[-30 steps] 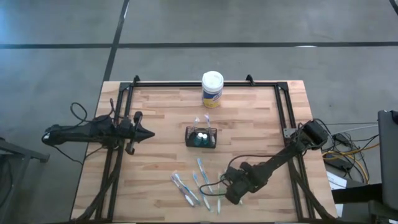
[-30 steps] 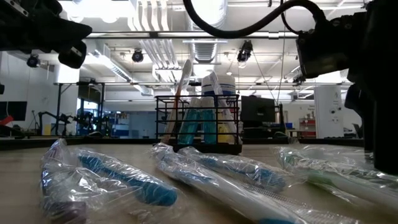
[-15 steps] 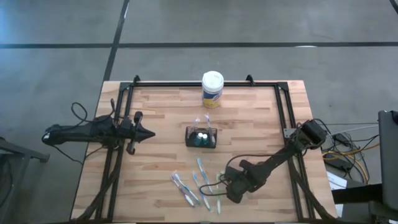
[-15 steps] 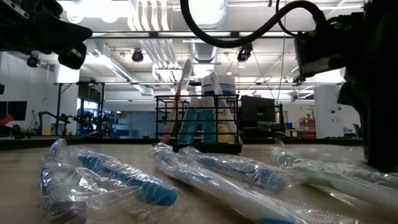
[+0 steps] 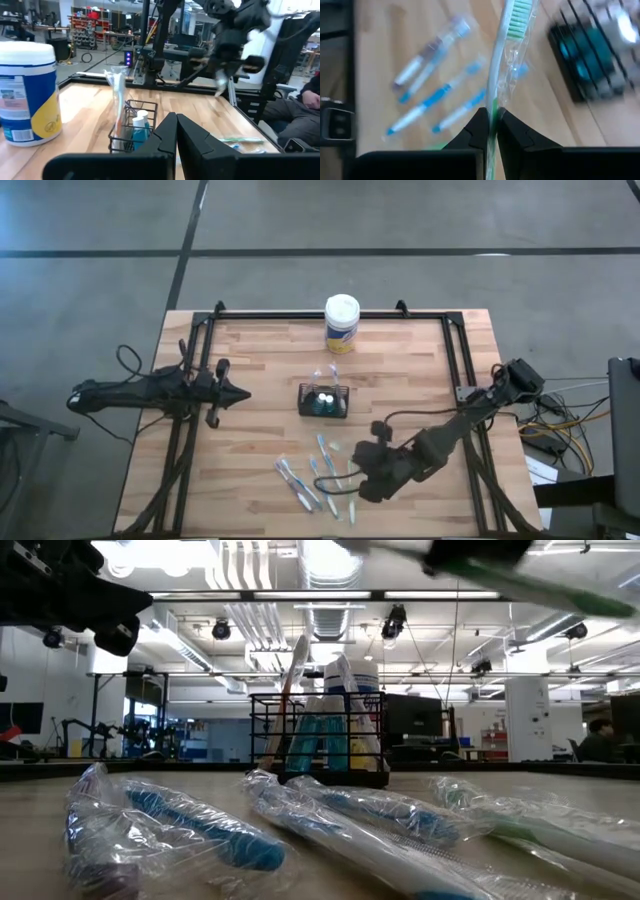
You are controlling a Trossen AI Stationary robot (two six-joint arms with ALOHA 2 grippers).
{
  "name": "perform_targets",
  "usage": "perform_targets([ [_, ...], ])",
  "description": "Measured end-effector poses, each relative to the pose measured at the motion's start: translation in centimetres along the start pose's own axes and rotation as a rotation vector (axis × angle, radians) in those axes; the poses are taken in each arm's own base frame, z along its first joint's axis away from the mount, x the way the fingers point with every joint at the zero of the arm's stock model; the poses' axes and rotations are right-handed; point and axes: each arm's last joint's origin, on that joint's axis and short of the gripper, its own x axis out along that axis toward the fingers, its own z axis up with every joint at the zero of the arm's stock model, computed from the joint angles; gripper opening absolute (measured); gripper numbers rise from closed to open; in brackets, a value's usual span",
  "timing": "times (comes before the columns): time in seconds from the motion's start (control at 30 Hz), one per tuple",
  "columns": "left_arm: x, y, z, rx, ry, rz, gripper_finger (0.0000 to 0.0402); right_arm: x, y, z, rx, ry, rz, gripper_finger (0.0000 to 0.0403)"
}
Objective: Pick & Place toothbrushing station
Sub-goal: Put the right green toothbrush into the wire organizer
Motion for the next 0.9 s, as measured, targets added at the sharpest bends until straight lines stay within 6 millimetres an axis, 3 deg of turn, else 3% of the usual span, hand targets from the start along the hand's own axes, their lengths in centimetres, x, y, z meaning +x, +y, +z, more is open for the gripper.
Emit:
perform_targets([
  [0.2, 0.1, 0.1, -0.2, -0.021, 0.009, 0.008, 0.0012, -1.6, 0.2, 2.6, -0.089, -0.176, 0.122, 0.0018],
  [0.47, 0.2, 0.2, -0.3, -0.008, 0.012, 0.057, 0.0012, -1.1, -0.2, 3.1, -0.18, -0.221, 0.119, 0.0018],
  [0.63, 0.3, 0.4, -0.5, -0.02, 0.029, 0.12, 0.0012, 0.5, -1.5, 2.7, -0.244, -0.224, 0.118, 0.0018],
  [0.77, 0.4, 0.4, -0.7, -0.035, 0.049, 0.124, 0.0012, 2.7, -3.6, 2.4, -0.209, -0.266, 0.26, 0.0018],
  [0.9, 0.5, 0.5, -0.7, -0.021, 0.053, 0.13, 0.0012, 4.4, -5.8, 1.6, -0.214, -0.323, 0.282, 0.0018],
])
